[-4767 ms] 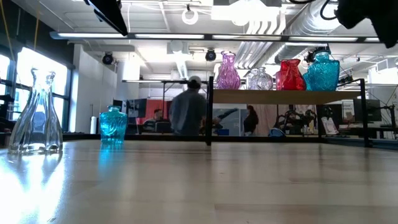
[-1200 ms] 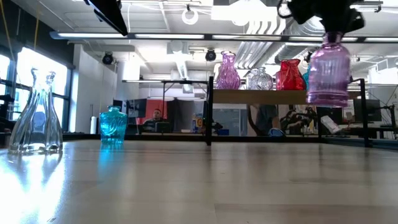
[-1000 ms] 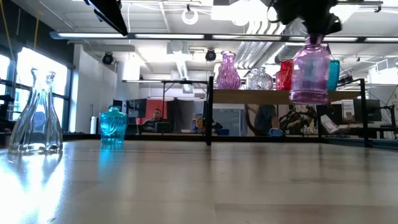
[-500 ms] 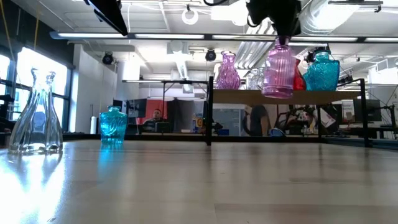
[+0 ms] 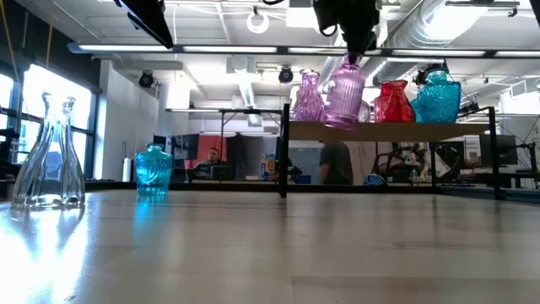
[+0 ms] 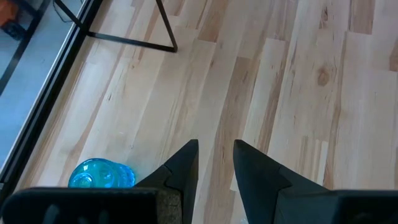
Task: Sort vases onto shelf
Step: Put the pink vase on the shelf aligned with the other pink vase
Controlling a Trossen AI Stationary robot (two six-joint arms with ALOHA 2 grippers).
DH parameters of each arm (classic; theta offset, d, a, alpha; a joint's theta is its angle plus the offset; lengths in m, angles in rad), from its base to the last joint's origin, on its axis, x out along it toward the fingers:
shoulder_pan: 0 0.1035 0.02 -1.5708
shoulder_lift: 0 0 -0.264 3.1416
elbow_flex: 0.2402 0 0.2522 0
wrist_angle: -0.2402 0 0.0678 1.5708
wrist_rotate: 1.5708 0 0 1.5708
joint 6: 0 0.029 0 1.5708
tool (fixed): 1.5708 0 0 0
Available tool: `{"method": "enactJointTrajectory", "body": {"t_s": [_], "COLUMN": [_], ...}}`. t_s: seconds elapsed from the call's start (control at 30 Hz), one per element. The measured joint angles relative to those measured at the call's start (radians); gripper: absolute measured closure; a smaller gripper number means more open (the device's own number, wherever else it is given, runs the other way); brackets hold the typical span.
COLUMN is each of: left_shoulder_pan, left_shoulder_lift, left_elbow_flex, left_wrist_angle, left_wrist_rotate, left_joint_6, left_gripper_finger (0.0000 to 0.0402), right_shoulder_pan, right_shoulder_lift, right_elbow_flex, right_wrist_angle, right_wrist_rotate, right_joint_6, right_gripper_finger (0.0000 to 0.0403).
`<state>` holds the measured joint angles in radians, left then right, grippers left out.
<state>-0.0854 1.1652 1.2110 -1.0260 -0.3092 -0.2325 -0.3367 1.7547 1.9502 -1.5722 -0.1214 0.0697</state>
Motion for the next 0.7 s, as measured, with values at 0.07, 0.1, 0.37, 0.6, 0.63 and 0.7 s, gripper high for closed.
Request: {"method": "enactJointTrajectory", "body": {"t_s": [0.07,0.1,0.37,0.6,0.63,0.7], "left_shoulder_pan": [0.000,0.000,0.000,0.000,0.000,0.000], "left_shoulder_lift": [0.000,0.000,0.000,0.000,0.000,0.000], "left_elbow_flex": [0.000,0.000,0.000,0.000,0.000,0.000], "left_wrist_angle": [0.000,0.000,0.000,0.000,0.000,0.000], "left_wrist_rotate": [0.000,0.000,0.000,0.002,0.002,0.002], "left_joint_6": [0.000,0.000,0.000,0.000,0.000,0.000], "left_gripper_finger": [0.0312,0.0312,0.0312,0.0312,0.0312,0.0312], "right_shoulder_pan": [-0.001,-0.004,-0.029,-0.042,-0.043,-0.043], "right_shoulder_lift": [0.005,0.008,0.036,0.036,0.036,0.036], "right_elbow_flex": [0.023,0.034,0.079,0.080,0.080,0.080], "right_wrist_angle": [0.000,0.000,0.006,0.022,0.022,0.022], "right_wrist_rotate": [0.015,0.019,0.024,0.024,0.021,0.018], "right_joint_6": [-0.017,-0.025,-0.095,-0.112,-0.116,-0.122], "right_gripper_finger": [0.0402,0.0402,0.0402,0.0402,0.0402,0.0402]}}
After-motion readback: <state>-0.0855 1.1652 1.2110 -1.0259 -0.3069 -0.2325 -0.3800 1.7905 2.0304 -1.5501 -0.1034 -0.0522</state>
